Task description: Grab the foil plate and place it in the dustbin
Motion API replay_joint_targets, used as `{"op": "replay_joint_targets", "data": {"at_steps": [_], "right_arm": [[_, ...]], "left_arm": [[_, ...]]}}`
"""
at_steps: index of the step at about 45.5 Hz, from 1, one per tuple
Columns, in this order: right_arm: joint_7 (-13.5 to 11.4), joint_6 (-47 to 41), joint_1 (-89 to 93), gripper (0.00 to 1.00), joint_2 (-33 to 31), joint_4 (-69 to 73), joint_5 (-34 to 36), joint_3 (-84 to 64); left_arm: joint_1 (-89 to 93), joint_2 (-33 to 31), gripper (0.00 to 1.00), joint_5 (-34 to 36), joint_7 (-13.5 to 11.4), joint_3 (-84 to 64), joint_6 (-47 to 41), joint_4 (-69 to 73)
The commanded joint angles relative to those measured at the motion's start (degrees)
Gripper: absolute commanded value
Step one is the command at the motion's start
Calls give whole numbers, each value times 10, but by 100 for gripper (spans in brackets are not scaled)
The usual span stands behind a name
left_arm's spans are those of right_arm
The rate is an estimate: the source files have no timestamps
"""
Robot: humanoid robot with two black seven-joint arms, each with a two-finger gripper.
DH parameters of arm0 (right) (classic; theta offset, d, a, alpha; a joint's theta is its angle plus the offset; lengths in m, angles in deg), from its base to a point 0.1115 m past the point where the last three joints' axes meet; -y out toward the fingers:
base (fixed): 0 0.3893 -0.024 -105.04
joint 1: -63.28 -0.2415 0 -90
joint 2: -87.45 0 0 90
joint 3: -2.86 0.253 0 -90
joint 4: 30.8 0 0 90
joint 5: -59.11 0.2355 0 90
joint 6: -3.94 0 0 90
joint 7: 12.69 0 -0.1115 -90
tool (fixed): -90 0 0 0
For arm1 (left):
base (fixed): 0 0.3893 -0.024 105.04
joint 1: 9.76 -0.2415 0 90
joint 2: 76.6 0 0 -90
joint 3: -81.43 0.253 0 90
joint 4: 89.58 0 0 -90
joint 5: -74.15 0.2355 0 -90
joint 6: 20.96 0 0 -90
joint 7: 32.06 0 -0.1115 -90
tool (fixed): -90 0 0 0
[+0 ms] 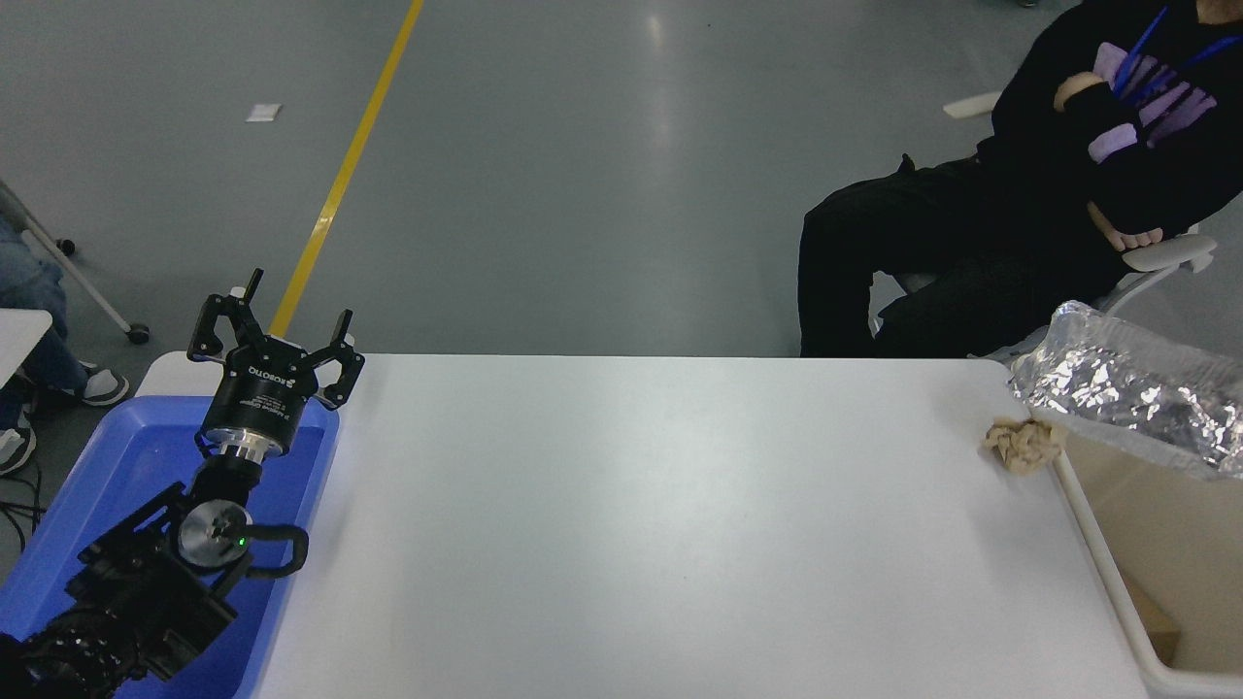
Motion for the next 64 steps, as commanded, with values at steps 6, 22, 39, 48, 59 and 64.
{"op": "replay_joint_targets", "data": {"at_steps": [6,22,39,48,59,64], "right_arm": [[0,77,257,0,48,-159,53,261],[0,107,350,0,128,-287,70,378],[-2,133,380,0,193,-370,63,379],[-2,137,387,0,194,-369,64,379],[-1,219,391,90,191,-370,59,374],[0,228,390,95,190,-361,60,379]], "left_arm": [[0,0,98,-1,0,0,0,0],[0,0,98,-1,0,0,0,0],[0,0,98,-2,0,-1,-1,1],[0,0,98,-2,0,-1,-1,1],[0,0,98,-2,0,-1,-1,0],[0,0,98,-2,0,-1,-1,0]]}}
